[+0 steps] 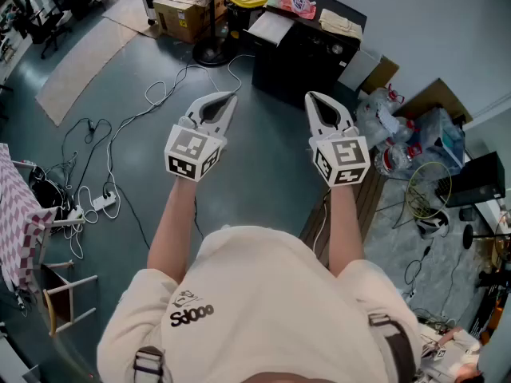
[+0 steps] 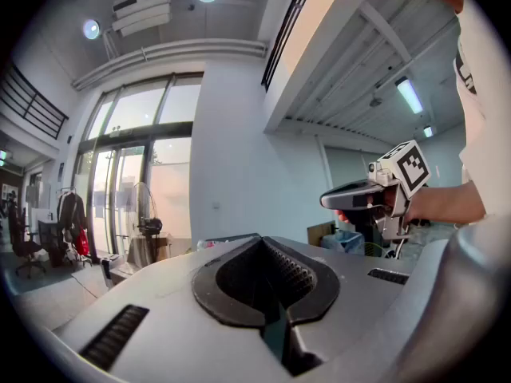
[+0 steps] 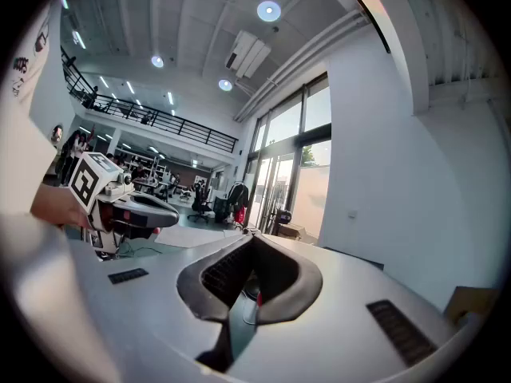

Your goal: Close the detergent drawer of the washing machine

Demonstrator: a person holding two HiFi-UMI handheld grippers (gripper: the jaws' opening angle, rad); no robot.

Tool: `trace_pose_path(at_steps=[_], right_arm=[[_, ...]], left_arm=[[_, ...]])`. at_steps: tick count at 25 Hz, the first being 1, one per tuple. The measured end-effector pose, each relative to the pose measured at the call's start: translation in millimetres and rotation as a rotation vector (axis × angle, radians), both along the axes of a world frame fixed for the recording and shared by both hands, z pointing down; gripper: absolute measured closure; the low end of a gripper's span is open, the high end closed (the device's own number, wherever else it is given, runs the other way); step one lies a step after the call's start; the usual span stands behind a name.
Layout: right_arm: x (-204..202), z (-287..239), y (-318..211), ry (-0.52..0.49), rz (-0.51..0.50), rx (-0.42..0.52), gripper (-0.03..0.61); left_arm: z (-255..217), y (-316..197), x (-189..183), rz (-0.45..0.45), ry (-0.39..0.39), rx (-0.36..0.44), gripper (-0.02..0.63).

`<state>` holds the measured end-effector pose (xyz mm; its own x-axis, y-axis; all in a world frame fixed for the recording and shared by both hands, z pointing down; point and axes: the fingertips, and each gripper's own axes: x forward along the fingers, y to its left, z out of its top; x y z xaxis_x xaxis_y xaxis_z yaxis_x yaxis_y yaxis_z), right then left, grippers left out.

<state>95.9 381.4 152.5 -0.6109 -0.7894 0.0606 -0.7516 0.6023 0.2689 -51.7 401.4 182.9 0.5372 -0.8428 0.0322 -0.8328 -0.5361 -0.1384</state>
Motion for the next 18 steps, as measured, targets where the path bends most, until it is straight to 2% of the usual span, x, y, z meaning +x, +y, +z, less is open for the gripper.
trace_pose_path(at_steps=[6,13,18], right_arm=[[-14,2,-1,-0.012,-0.005,-0.018,0.58],[-30,14,2,-0.083,0.048,-0.059,0.58],[-50,16,-2,-0.11,-0.007,-0.096,0.58]], left_arm=[[4,-11,-22,0.007,-0.034,-0.027,0.595],[23,-15,-55,0.037,-0.048,-0.067,0.595],[38,-28,-70,0.038,-0.053,-0.1,0.595]])
